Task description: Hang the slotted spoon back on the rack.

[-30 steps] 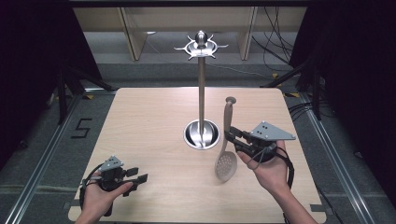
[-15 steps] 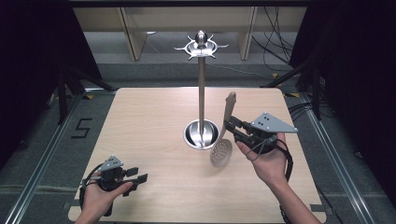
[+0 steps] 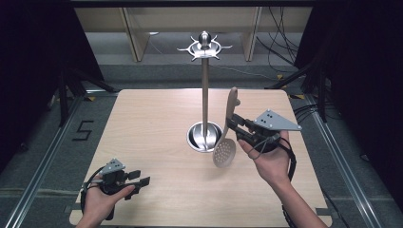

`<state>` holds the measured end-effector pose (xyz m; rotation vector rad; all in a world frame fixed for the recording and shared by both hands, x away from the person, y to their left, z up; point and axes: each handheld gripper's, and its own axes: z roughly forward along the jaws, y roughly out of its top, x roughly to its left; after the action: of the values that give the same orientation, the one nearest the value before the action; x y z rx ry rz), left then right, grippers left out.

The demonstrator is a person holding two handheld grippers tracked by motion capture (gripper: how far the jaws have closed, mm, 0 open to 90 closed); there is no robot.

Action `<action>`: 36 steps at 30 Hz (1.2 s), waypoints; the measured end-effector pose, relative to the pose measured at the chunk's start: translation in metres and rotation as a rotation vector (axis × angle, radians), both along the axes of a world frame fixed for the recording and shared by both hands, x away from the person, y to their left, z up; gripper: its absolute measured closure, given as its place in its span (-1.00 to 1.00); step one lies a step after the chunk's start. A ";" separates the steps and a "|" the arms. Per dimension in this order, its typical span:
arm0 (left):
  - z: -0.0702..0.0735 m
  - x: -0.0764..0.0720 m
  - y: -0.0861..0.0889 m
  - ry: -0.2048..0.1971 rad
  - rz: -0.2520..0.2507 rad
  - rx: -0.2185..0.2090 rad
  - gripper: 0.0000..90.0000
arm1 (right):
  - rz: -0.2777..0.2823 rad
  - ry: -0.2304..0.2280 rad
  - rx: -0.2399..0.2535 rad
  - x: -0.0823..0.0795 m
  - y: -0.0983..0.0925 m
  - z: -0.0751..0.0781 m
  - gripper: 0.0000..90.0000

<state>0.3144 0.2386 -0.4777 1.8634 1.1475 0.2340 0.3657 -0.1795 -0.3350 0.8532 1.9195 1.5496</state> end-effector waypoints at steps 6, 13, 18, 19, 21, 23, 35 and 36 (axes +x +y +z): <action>0.000 0.000 0.000 0.000 0.000 -0.001 0.00 | -0.008 -0.026 -0.004 0.004 0.000 0.003 0.63; 0.000 0.000 0.000 0.000 -0.001 -0.002 0.00 | -0.019 -0.024 0.018 0.005 0.002 0.007 0.63; 0.000 0.000 0.000 0.000 0.000 -0.002 0.00 | -0.020 0.003 0.038 0.006 0.005 0.011 0.63; 0.000 0.000 0.000 -0.001 0.000 -0.002 0.00 | -0.024 -0.027 0.029 0.008 0.004 0.011 0.63; 0.000 0.000 0.000 -0.001 0.000 -0.003 0.00 | -0.025 -0.013 0.032 0.008 0.006 0.013 0.63; 0.000 0.000 0.000 -0.001 0.000 -0.003 0.00 | -0.027 -0.039 0.029 0.011 0.006 0.016 0.63; 0.000 0.000 0.000 -0.001 -0.002 -0.003 0.00 | -0.039 -0.055 0.034 0.018 0.012 0.023 0.63; 0.000 0.000 0.000 -0.001 -0.001 -0.003 0.00 | -0.040 -0.025 0.044 0.017 0.013 0.023 0.63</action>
<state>0.3142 0.2385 -0.4774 1.8613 1.1453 0.2321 0.3825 -0.1660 -0.3118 0.8808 1.8464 1.5769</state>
